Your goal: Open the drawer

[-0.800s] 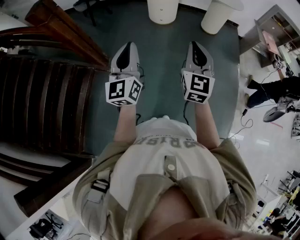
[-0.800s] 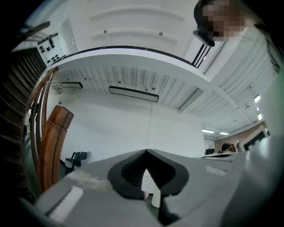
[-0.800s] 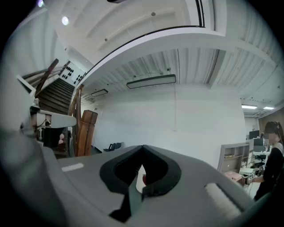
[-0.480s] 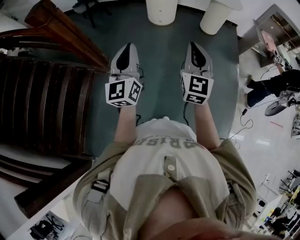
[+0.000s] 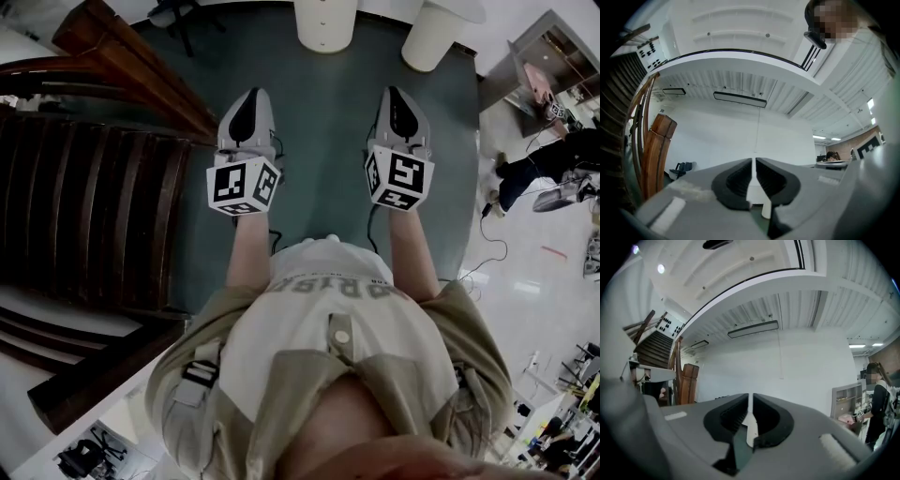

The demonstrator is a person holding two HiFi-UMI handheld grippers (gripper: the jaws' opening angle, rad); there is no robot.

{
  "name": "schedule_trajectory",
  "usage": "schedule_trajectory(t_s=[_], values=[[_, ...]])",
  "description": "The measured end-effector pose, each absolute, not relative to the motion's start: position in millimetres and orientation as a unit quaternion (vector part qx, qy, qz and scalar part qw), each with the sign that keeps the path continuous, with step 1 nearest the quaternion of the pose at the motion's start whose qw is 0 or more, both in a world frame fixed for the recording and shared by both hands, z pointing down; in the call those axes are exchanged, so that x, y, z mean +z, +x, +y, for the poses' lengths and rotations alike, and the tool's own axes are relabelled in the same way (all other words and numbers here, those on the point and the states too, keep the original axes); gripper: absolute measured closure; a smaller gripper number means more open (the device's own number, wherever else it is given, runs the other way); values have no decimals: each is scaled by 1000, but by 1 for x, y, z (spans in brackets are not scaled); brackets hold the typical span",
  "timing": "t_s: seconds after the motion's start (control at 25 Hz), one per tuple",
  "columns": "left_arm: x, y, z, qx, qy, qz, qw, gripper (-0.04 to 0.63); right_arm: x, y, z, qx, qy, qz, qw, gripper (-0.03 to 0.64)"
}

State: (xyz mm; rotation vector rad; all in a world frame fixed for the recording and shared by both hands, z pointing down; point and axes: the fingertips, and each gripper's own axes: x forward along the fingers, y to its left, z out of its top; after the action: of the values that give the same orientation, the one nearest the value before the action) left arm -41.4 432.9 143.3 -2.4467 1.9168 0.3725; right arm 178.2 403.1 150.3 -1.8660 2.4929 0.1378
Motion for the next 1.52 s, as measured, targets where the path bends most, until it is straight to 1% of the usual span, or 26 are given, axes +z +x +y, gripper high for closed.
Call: schedule_trajectory(t_s=[0.04, 0.08, 0.12, 0.16, 0.2, 0.24, 0.32, 0.6, 0.92, 1.28, 1.52], values=[[142, -42, 433, 116, -784, 610, 8, 537, 150, 179, 403, 44, -594, 803, 14, 526], [141, -44, 433, 115, -786, 607, 8, 456, 150, 178, 404, 44, -586, 809, 15, 403], [139, -45, 434, 116, -788, 604, 8, 384, 150, 178, 404, 43, -578, 815, 16, 316], [137, -47, 434, 117, -789, 603, 8, 330, 149, 180, 404, 44, -574, 818, 17, 282], [136, -50, 434, 118, -789, 603, 9, 302, 149, 184, 404, 45, -575, 817, 18, 261], [135, -52, 434, 119, -788, 604, 9, 284, 150, 189, 404, 47, -579, 814, 17, 255], [134, -57, 434, 119, -785, 608, 8, 276, 153, 199, 404, 44, -588, 808, 15, 255], [144, -47, 430, 101, -782, 615, -5, 276, 158, 220, 399, 34, -592, 805, 7, 255], [160, -29, 420, 82, -778, 623, -17, 276, 173, 234, 388, 32, -582, 812, -19, 256], [170, -47, 376, 84, -779, 621, -28, 276, 184, 216, 350, 30, -582, 812, -25, 255], [165, -76, 328, 87, -786, 612, -27, 276, 187, 186, 309, 26, -585, 810, -27, 256]])
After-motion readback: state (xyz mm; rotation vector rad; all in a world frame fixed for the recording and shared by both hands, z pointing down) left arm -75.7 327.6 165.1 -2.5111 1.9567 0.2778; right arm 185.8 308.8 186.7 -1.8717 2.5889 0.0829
